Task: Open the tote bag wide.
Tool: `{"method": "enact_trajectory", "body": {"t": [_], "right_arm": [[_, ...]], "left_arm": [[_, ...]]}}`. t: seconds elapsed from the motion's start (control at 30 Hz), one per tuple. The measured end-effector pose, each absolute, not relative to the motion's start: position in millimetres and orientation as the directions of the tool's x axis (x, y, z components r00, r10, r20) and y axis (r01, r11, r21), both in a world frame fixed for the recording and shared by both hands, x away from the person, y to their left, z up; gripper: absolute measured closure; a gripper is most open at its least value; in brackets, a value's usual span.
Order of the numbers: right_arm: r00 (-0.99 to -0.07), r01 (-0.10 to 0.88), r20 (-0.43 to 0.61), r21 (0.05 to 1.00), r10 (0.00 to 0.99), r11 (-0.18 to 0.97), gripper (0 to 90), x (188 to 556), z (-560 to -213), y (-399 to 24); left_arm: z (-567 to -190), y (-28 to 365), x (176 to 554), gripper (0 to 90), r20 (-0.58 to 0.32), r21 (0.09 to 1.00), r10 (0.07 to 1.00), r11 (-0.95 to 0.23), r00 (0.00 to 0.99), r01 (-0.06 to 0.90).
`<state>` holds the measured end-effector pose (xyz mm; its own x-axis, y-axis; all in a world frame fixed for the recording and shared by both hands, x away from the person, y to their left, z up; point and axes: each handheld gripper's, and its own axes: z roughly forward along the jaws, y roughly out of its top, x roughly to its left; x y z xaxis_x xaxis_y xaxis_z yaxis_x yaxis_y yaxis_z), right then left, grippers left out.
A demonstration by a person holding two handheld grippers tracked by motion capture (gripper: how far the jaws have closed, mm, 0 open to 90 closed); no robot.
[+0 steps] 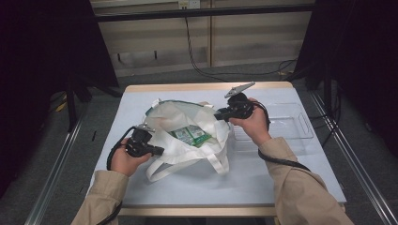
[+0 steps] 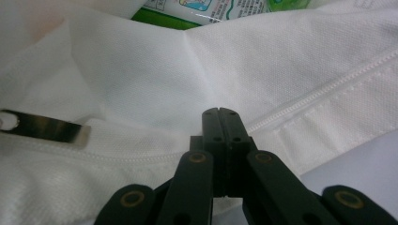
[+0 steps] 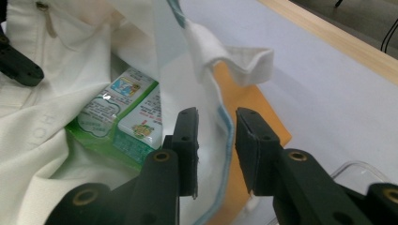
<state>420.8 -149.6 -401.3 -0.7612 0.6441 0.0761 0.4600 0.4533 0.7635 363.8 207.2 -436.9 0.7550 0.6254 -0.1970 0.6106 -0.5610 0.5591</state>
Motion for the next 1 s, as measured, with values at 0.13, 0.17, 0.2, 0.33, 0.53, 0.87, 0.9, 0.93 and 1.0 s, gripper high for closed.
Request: {"method": "enact_trajectory", "body": {"t": [0.13,0.17,0.2,0.33,0.53,0.87,0.9,0.93,1.0], "right_arm": [[-0.771,0.441,0.069,0.775,0.633,0.453,65.7,415.9,-394.6,-147.8],[-0.774,0.437,0.068,0.777,0.63,0.453,64.6,414.7,-393.6,-147.5],[-0.778,0.434,0.07,0.779,0.625,0.453,64.1,413.6,-392.9,-147.0],[-0.789,0.415,0.063,0.788,0.611,0.454,63.7,409.6,-390.3,-146.8],[-0.784,0.412,0.055,0.792,0.619,0.45,59.8,407.0,-385.9,-151.0],[-0.783,0.413,0.066,0.799,0.619,0.436,65.8,400.3,-384.4,-160.7],[-0.783,0.41,0.063,0.8,0.619,0.438,66.7,399.7,-383.9,-161.5],[-0.785,0.41,0.065,0.8,0.616,0.438,69.8,398.8,-383.3,-162.2],[-0.788,0.412,0.075,0.801,0.611,0.434,73.3,396.7,-382.2,-163.3]], "left_arm": [[-435.3,206.2,363.4,90.0,-0.196,0.556,0.631,-0.56,0.751,0.615],[-434.3,207.0,364.1,90.0,-0.189,0.555,0.625,-0.568,0.757,0.608],[-433.9,207.6,364.4,90.0,-0.185,0.554,0.625,-0.571,0.759,0.606],[-432.9,206.9,363.1,90.0,-0.188,0.545,0.634,-0.568,0.75,0.617],[-431.5,207.2,363.0,90.0,-0.184,0.547,0.634,-0.568,0.751,0.615],[-430.9,206.6,363.3,90.0,-0.178,0.538,0.632,-0.579,0.754,0.613],[-431.2,206.4,363.5,90.0,-0.175,0.539,0.633,-0.579,0.754,0.612],[-431.4,206.2,363.5,90.0,-0.178,0.535,0.635,-0.578,0.751,0.616],[-431.5,206.2,363.9,90.0,-0.177,0.534,0.634,-0.581,0.753,0.614]]}}
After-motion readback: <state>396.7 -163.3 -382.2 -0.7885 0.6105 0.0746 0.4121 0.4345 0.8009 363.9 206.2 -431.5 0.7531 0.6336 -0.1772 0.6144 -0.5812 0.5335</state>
